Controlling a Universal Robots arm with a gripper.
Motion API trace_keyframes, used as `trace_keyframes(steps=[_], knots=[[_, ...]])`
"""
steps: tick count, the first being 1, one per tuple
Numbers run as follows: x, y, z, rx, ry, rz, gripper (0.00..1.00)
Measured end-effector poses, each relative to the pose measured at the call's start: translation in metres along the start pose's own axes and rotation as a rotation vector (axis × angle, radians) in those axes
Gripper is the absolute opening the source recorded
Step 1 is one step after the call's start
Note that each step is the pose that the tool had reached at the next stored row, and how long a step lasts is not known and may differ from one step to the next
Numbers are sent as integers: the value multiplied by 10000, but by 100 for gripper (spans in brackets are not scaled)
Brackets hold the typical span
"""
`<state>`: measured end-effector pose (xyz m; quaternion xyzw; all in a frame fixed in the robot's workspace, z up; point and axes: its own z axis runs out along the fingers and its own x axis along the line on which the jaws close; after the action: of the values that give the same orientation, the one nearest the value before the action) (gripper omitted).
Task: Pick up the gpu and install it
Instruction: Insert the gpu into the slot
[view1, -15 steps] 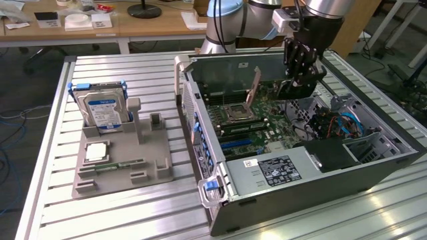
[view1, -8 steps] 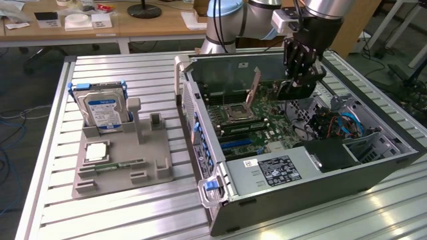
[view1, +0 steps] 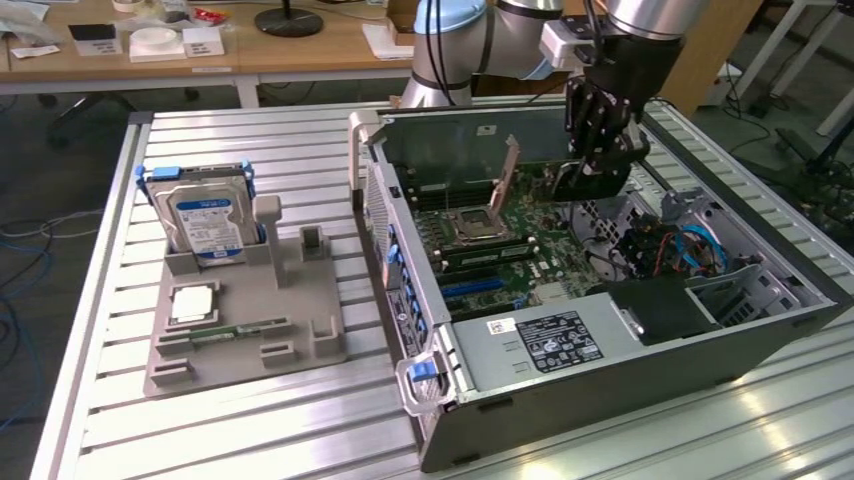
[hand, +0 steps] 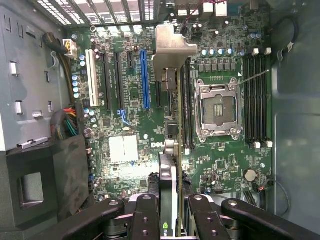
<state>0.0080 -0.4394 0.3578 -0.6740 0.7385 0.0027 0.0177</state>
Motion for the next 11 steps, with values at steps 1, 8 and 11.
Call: trace_keyframes(steps=[1,8,11], knots=[[0,0,0,0,0,0,27],[1,8,11,0,0,1,27],[1,9,11,0,0,1,27]])
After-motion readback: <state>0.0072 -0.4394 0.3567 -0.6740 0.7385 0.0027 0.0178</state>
